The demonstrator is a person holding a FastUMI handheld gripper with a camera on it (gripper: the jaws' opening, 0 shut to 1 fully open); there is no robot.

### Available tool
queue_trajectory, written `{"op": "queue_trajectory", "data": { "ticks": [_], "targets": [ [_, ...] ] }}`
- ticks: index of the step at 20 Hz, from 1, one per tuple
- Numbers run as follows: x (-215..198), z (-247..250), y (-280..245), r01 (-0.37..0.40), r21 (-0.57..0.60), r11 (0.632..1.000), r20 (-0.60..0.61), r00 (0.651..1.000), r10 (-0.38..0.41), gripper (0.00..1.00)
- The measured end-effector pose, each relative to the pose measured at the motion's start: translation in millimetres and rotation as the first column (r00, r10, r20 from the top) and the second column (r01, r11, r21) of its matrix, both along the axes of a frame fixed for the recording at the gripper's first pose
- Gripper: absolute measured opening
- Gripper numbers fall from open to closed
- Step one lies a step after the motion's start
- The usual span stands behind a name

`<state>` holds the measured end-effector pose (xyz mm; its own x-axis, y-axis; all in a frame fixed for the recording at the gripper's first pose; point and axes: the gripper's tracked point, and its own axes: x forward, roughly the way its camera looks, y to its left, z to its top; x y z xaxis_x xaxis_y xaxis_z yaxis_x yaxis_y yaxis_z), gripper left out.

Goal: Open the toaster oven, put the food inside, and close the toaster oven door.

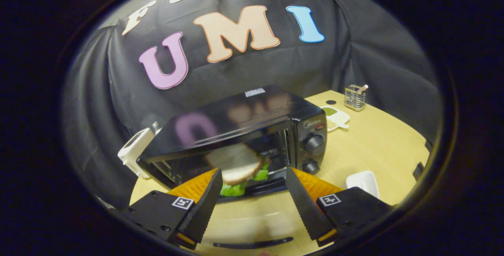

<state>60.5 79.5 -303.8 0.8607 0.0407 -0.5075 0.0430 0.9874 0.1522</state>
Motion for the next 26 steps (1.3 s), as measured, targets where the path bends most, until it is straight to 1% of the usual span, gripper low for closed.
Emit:
{"op": "queue_trajectory", "data": {
  "ticks": [4,7,10,14,18,21,24,26],
  "targets": [
    [-46.1,-1.0,-29.3,0.019,-0.074,0.997,-0.059,0.998,-0.023,0.99],
    [-83.2,-16.0,-47.8,0.023,-0.104,0.994,-0.144,0.989,-0.038,0.99],
    [-112.5,-40.2,-60.4,0.002,-0.144,0.99,-0.229,0.973,-0.035,0.99],
    [-136.3,-83.2,-61.5,-0.058,-0.176,0.983,-0.339,0.941,-0.005,0.99],
    [-132.3,-109.1,-44.9,-0.123,-0.137,0.983,-0.395,0.917,0.059,1.0],
    [-124.7,-117.4,-39.2,-0.158,-0.126,0.979,-0.405,0.909,0.095,1.0],
    [-117.8,-114.7,-33.9,-0.148,-0.088,0.985,-0.408,0.907,0.1,1.0],
    [-117.3,-109.8,-33.5,-0.145,-0.089,0.985,-0.406,0.909,0.097,1.0]
  ]
}}
